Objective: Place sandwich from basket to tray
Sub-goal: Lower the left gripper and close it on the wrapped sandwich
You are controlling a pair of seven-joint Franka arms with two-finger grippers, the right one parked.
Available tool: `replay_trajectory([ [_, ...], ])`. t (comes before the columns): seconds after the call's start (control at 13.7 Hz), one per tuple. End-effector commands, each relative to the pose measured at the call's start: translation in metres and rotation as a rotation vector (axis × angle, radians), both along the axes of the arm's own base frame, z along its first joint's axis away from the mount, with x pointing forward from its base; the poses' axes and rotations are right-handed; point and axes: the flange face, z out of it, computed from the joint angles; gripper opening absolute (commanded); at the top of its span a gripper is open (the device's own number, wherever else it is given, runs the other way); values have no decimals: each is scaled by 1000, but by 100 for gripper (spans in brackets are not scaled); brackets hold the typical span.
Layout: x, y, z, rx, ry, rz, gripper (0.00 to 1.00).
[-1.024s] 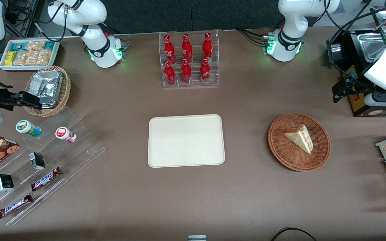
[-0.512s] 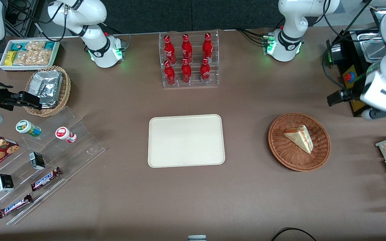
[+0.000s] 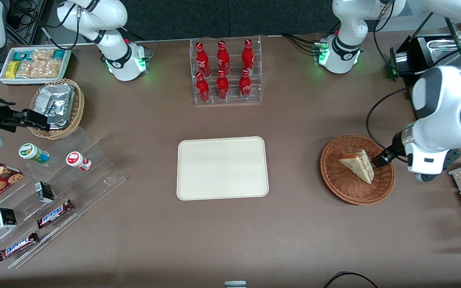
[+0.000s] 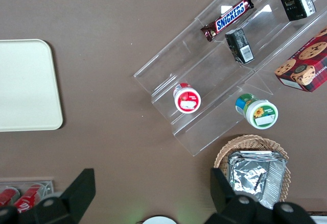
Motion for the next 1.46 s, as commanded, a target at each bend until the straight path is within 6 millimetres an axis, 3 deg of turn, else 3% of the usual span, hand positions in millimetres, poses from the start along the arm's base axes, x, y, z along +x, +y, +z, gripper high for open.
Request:
replay_trajectory([
  [0.0,-15,1,-27,-8,-25,46,100],
  [0.29,-38,11,-75,-12,-46,61,100],
  [0.66,-58,23,-119,-16,-93,110,100],
  [1.02,-56,23,-143,-31,-101,145,100],
  [1.39,-55,23,-178,-40,-109,164,100],
])
